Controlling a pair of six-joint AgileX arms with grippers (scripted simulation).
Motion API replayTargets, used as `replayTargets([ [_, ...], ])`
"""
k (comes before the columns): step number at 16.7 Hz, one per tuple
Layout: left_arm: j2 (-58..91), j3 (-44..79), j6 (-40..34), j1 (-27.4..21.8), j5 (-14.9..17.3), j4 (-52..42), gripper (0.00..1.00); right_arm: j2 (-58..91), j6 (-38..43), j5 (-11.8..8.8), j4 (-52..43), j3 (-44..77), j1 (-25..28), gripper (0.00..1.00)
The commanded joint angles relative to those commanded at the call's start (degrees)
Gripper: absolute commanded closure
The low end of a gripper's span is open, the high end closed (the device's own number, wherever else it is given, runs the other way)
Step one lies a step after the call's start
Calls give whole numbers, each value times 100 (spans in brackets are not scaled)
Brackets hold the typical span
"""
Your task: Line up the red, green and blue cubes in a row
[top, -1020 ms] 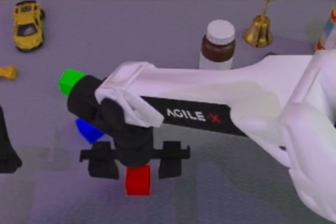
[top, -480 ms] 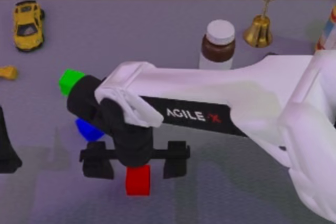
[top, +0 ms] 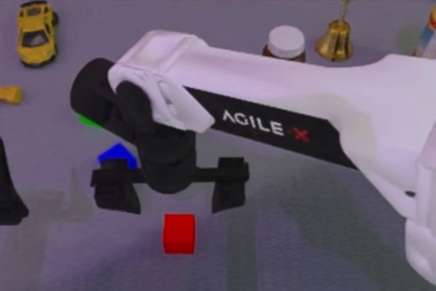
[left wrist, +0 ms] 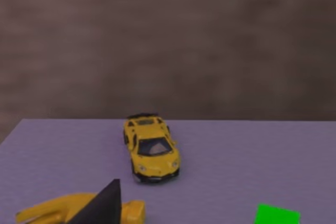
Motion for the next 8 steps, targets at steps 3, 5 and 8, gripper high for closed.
replayTargets([
  [3, 0, 0, 0, 0, 0, 0, 0, -15, -2, 1, -27, 24, 1, 0],
  [5, 0, 0, 0, 0, 0, 0, 0, 4, -2, 1, -12, 13, -33, 0],
  [8, 326, 320, 71, -62, 64, -209, 0, -305, -186, 105, 157, -257, -169, 0],
])
